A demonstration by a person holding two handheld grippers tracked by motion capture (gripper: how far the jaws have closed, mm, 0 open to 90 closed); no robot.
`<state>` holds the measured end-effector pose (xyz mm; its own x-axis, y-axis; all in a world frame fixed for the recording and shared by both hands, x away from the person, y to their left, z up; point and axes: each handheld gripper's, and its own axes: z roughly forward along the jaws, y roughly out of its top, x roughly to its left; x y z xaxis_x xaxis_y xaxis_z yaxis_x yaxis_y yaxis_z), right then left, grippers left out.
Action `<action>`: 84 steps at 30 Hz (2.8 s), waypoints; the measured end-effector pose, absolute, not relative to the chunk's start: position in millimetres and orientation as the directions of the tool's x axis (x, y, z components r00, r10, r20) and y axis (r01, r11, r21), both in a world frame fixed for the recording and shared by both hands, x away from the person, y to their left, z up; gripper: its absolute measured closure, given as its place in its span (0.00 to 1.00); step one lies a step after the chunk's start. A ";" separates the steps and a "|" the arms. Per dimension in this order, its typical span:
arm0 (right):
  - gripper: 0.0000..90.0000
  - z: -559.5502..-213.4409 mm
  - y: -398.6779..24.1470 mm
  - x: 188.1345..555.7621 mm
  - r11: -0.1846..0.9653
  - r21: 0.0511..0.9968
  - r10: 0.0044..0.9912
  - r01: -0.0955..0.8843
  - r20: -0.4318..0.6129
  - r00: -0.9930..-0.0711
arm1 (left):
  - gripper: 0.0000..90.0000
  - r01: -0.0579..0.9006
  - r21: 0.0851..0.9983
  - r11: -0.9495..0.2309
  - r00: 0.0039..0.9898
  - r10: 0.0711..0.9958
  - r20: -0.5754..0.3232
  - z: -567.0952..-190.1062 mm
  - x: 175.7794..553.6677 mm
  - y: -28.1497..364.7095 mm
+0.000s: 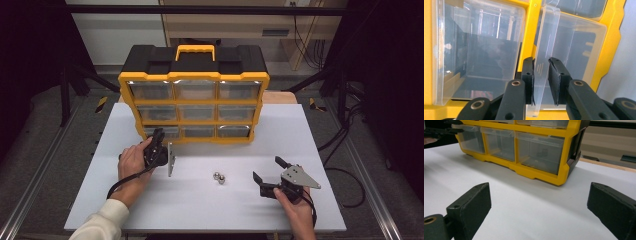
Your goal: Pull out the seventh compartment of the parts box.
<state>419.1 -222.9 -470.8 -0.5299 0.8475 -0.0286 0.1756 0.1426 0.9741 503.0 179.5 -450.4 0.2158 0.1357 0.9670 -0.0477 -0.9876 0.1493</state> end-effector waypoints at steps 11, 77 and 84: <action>0.06 -470.6 -222.7 419.0 0.148 0.974 0.847 0.175 -0.033 -0.531 | 0.83 -0.054 0.150 -0.987 0.216 0.135 0.967 -450.8 496.1 180.5; 0.06 -469.9 -221.8 418.2 0.154 0.973 0.847 0.173 -0.039 -0.530 | 0.83 -0.105 0.148 -0.983 0.194 0.126 0.973 -454.5 454.9 186.8; 0.06 -470.1 -221.2 418.6 0.155 0.974 0.845 0.168 -0.042 -0.533 | 0.82 -0.119 0.152 -0.981 0.189 0.128 0.974 -456.2 450.9 188.4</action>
